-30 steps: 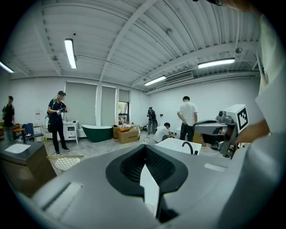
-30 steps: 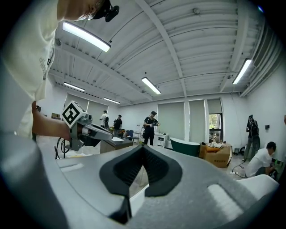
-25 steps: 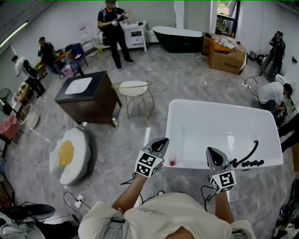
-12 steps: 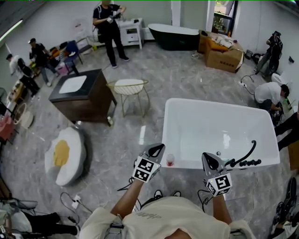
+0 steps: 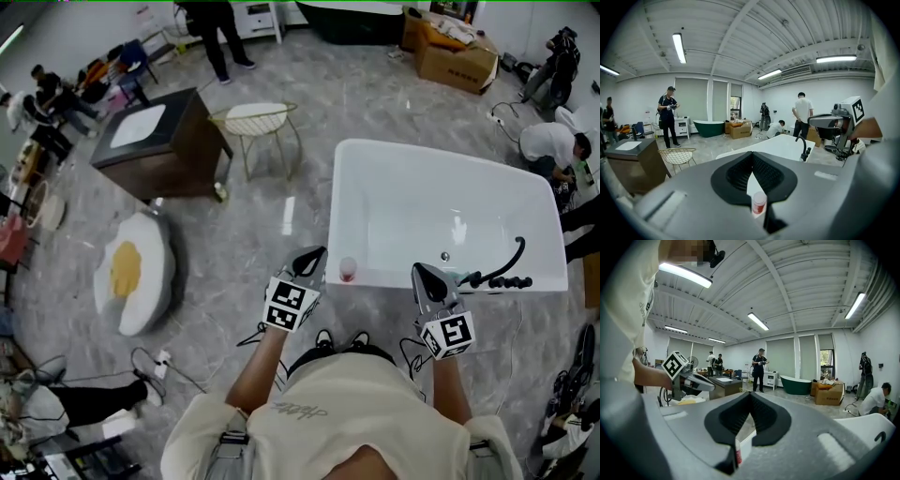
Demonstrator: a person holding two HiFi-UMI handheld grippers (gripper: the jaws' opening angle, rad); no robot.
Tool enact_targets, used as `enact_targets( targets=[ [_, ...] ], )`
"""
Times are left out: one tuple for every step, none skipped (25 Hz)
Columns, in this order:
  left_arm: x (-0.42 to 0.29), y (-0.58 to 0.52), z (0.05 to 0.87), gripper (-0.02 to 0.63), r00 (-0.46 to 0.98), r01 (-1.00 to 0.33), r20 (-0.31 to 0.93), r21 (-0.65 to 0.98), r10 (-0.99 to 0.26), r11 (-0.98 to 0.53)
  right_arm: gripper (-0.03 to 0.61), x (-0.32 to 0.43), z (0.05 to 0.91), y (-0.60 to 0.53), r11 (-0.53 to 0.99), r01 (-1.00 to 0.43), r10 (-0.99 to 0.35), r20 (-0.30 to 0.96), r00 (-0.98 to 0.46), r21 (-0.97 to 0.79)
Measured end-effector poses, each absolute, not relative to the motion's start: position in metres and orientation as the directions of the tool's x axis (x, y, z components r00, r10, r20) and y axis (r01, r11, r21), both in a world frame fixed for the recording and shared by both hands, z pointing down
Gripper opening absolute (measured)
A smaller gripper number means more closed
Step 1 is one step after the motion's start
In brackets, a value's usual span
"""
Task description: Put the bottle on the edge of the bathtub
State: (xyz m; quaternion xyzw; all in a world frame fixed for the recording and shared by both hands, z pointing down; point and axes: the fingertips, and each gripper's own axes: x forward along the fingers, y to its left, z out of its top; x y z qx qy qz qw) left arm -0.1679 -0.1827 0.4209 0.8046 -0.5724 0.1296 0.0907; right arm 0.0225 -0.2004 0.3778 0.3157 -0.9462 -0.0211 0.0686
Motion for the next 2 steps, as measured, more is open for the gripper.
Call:
enact_targets(
  targets=[
    [-0.1672, -0.1840, 0.4213, 0.017, 0.314, -0.943, 0.311, -0.005, -0.897, -0.332, 0.000, 0.0233, 0.3794, -0.2017, 0.799, -0.596, -0.602, 0.119, -0.790, 0.080],
    [-0.1664, -0.1851, 0.4220, 0.017, 0.317, -0.942, 0.310, -0.006, -0.896, -0.335, 0.000, 0.0241, 0.3812, -0.2029, 0.797, -0.599, -0.603, 0.121, -0.788, 0.076]
  ],
)
